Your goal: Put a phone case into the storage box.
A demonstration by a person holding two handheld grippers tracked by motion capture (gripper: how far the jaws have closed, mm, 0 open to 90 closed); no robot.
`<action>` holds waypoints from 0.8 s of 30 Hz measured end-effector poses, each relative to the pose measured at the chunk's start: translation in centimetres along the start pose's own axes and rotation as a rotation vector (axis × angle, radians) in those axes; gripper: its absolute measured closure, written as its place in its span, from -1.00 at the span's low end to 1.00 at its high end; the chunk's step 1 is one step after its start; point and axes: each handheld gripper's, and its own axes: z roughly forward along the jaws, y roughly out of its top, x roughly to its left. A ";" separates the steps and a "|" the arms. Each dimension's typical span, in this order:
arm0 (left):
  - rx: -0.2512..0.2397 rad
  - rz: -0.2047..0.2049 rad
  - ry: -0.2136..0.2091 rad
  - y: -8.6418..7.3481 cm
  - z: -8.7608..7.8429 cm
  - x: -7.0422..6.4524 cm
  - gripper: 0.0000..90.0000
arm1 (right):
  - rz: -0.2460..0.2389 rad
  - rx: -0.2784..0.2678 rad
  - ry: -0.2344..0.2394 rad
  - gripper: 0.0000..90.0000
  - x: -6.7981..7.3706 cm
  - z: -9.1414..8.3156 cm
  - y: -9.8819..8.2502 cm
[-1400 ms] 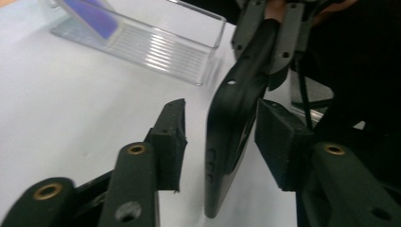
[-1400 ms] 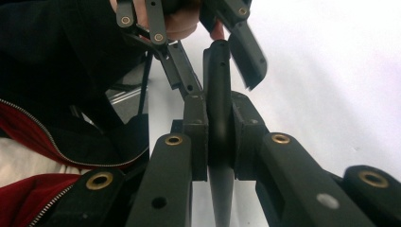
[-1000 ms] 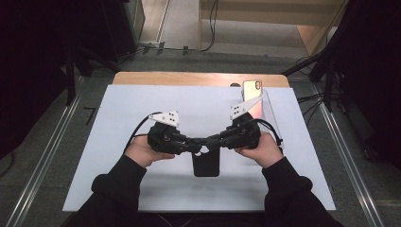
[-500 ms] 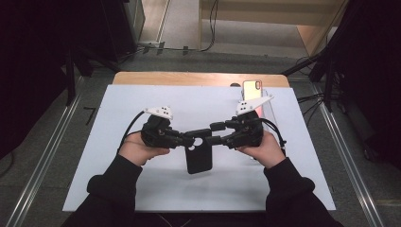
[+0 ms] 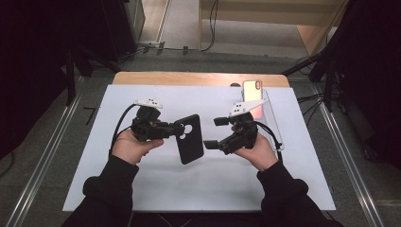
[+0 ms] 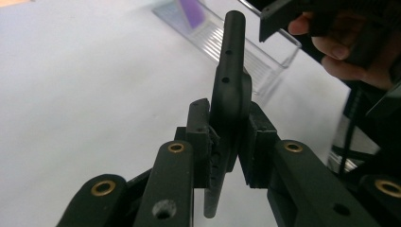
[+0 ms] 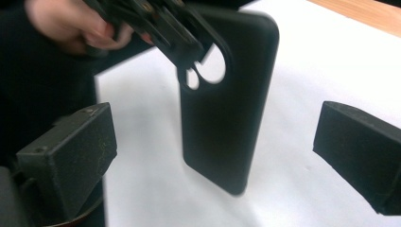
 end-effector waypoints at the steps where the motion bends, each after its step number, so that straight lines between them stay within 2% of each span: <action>1: 0.012 -0.013 0.021 0.1 0.0 -0.1 0.70 | -0.004 0.006 -0.025 -1.00 0.1 0.2 0.0; 2: 0.017 -0.024 0.039 0.2 0.1 -0.3 0.70 | -0.005 0.008 -0.040 -1.00 0.2 0.4 -0.1; 6: 0.013 -0.032 0.062 0.3 0.3 -0.9 0.70 | 0.027 0.001 -0.072 -1.00 0.5 1.0 -0.3; 11: 0.016 -0.056 0.077 0.4 0.5 -1.3 0.70 | 0.061 -0.020 -0.171 -1.00 1.0 1.5 -0.6; 13: 0.016 -0.070 0.079 0.4 0.6 -1.5 0.70 | 0.083 -0.029 -0.185 -1.00 1.1 1.7 -0.7; 17: 0.008 -0.118 0.052 0.5 0.6 -1.5 0.70 | 0.110 -0.040 -0.204 -1.00 1.4 2.3 -0.9; 21: 0.005 -0.120 0.069 0.5 0.7 -1.8 0.70 | 0.126 -0.058 -0.239 -1.00 1.7 2.8 -1.0; 24: -0.024 -0.101 0.101 0.5 0.7 -2.1 0.70 | 0.138 -0.034 -0.228 -1.00 1.9 3.6 -1.1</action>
